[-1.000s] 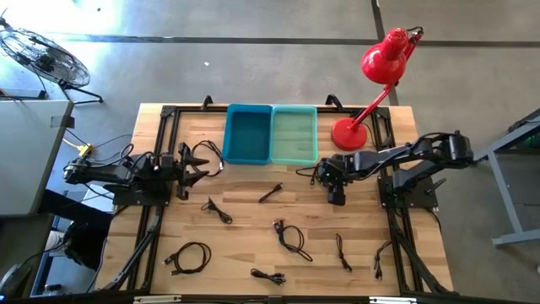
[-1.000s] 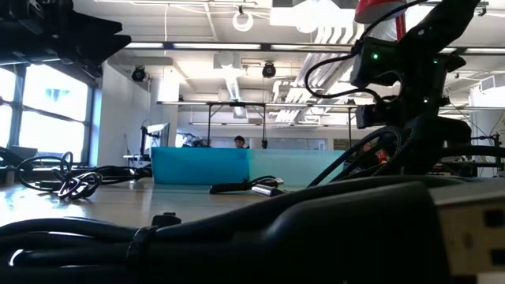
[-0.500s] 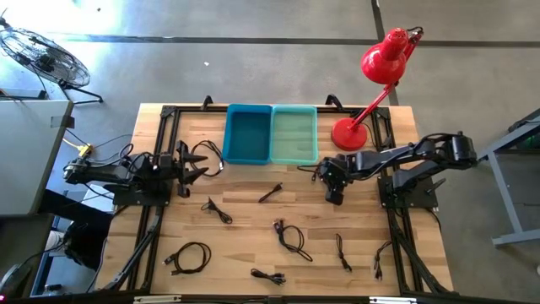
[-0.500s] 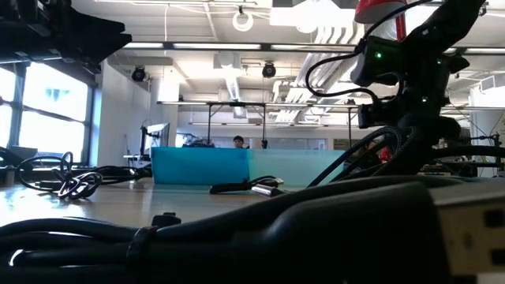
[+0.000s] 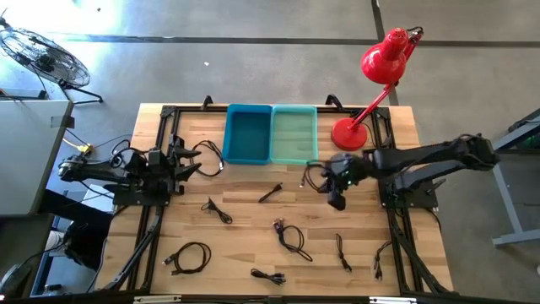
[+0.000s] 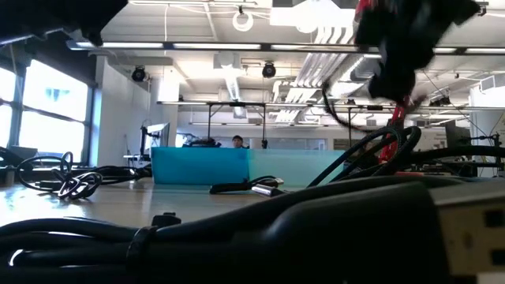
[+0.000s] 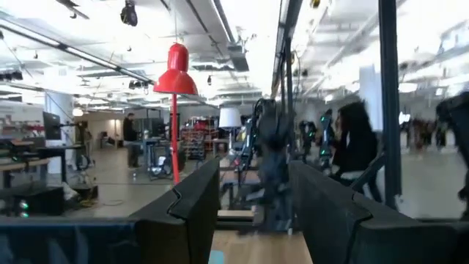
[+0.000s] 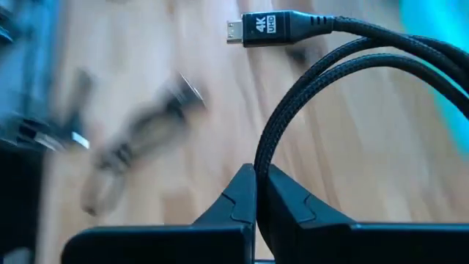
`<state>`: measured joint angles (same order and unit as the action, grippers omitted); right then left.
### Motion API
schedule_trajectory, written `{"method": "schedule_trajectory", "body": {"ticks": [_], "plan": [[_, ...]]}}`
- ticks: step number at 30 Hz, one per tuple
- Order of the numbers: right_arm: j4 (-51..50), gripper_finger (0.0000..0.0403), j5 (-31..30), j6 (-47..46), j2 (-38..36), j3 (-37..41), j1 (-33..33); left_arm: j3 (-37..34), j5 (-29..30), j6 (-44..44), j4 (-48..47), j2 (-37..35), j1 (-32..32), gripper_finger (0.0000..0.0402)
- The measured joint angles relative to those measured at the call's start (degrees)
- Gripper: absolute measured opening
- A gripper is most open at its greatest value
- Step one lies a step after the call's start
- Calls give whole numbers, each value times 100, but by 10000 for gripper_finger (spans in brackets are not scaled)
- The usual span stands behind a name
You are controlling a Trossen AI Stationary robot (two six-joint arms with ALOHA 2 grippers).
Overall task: Pick & Place USB Port
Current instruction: Put the black charger cable into the dark blue bin
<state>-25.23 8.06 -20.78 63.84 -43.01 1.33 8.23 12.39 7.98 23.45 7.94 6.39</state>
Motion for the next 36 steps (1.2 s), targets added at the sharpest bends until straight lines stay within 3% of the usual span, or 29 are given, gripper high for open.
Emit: {"method": "schedule_trajectory", "body": {"ticks": [5,15,23,28,31,36], "plan": [[341,3,295,475,-175,-1091,-92,1189,-73,1001,-375,1284,0,165],[753,3,1362,927,485,-3034,11,4752,-340,2479,-3276,4162,0,165],[753,3,1990,1330,1249,-3875,416,6978,-647,2457,-4743,5711,-2,165],[760,3,2295,1512,1571,-4347,628,7770,-962,2167,-5377,6239,-2,165],[726,3,2335,1530,1740,-4521,677,7934,-1359,2152,-5316,6399,-2,165],[685,3,2416,1530,1889,-4531,670,7958,-1546,2071,-5356,6518,-2,165]]}}
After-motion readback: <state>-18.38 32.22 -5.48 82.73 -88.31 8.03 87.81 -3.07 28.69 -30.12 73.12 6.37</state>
